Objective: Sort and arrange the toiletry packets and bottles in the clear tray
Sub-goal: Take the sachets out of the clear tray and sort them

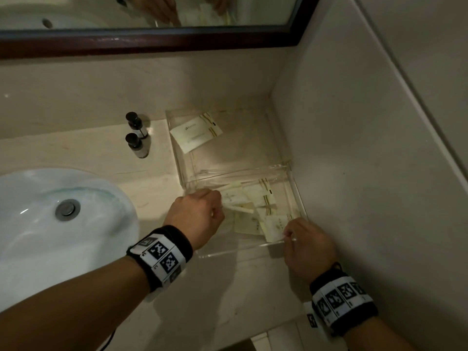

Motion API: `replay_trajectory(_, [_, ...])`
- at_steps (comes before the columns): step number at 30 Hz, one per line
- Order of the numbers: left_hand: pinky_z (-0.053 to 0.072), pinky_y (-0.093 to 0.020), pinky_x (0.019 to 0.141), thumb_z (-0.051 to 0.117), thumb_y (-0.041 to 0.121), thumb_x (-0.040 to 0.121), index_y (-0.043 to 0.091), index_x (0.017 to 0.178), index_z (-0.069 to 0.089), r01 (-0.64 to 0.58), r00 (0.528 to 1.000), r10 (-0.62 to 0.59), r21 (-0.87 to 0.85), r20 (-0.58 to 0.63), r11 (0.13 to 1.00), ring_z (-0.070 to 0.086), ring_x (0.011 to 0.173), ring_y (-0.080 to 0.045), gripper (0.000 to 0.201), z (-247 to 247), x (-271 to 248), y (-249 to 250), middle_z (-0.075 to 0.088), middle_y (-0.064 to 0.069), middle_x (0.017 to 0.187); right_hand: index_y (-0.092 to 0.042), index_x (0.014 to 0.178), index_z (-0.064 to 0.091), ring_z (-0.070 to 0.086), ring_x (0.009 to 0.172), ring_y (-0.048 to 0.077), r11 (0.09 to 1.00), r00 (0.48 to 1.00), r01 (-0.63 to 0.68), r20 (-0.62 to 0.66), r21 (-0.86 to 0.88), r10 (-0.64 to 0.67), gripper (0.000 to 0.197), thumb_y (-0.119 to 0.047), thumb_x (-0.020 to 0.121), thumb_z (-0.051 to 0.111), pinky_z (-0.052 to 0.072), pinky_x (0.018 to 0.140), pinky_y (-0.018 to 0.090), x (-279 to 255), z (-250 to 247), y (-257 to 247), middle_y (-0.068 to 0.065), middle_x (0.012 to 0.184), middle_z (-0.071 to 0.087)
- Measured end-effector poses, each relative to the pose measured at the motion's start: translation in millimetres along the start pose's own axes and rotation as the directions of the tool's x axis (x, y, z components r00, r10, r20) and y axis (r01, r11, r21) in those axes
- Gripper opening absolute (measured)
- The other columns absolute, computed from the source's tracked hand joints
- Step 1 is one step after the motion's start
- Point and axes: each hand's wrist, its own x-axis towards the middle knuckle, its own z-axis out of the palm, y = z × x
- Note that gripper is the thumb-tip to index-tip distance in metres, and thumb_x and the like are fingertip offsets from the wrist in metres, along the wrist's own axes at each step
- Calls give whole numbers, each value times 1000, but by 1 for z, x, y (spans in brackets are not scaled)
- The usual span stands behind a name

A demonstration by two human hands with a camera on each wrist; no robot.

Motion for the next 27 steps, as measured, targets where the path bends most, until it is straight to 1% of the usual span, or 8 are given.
replay_trajectory(3, [55, -40, 54, 61, 19, 76, 21, 71, 59, -7, 1000, 6, 19, 25, 1000, 65, 64, -24, 6, 4, -8, -3, 70, 3, 85, -22, 70, 59, 56, 61, 18, 999, 999, -32, 13, -42, 32, 5, -20, 74, 58, 49, 48, 29, 3, 0, -1, -9, 77, 59])
replay_trajectory(8, [54, -36, 53, 63, 21, 79, 23, 74, 61, 2, 996, -9, 90, 86, 996, 65, 63, -22, 6, 7, -15, -7, 68, 6, 91, -23, 76, 66, 59, 68, 17, 982, 980, -123, 141, -144, 143, 11, -24, 80, 56, 47, 54, 24, 14, 0, -2, -10, 84, 63])
replay_trajectory(11, [53, -34, 55, 66, 23, 83, 26, 75, 63, 14, 991, -32, 138, 128, 990, 64, 64, -21, 8, 6, -16, -7, 67, 9, 94, -23, 84, 68, 61, 76, 18, 970, 960, -160, 201, -180, 196, 19, -29, 83, 50, 52, 61, 27, 20, -3, -9, -10, 92, 64])
replay_trajectory(14, [54, -35, 60, 62, 29, 87, 26, 76, 61, 40, 976, -78, 181, 204, 983, 66, 73, -22, 11, 4, -16, -5, 67, 12, 101, -18, 81, 68, 61, 73, 21, 976, 972, -162, 148, -145, 183, 18, -26, 85, 53, 51, 60, 29, 22, -7, -16, -5, 90, 64])
replay_trajectory(17, [55, -37, 67, 55, 33, 92, 26, 89, 66, 24, 958, -89, 231, 274, 973, 66, 85, -24, 13, -1, -17, 0, 65, 12, 110, -14, 80, 68, 61, 69, 23, 986, 984, -140, 96, -88, 148, 15, -23, 85, 57, 52, 59, 31, 25, -10, -22, -1, 89, 65])
replay_trajectory(20, [54, -34, 71, 51, 37, 93, 26, 99, 66, -26, 926, -82, 278, 368, 960, 65, 89, -24, 20, -5, -19, 6, 60, 12, 119, -14, 81, 69, 63, 67, 25, 992, 992, -123, 36, -41, 125, 13, -23, 84, 61, 53, 60, 32, 34, -13, -32, 0, 89, 67])
replay_trajectory(24, [50, -31, 69, 51, 36, 88, 29, 94, 65, -61, 874, -99, 308, 476, 949, 63, 88, -21, 17, -8, -20, 9, 55, 14, 118, -15, 82, 68, 63, 70, 26, 997, 997, -76, -6, -33, 76, 12, -24, 84, 61, 42, 61, 26, 60, -21, -57, 1, 91, 67])
replay_trajectory(27, [52, -32, 73, 54, 38, 84, 31, 93, 64, -42, 852, -115, 284, 511, 958, 62, 89, -19, 15, -9, -22, 7, 55, 14, 115, -16, 83, 68, 63, 76, 26, 1000, 999, -20, -34, -8, 20, 13, -26, 85, 59, 36, 64, 25, 91, -31, -85, 1, 93, 66])
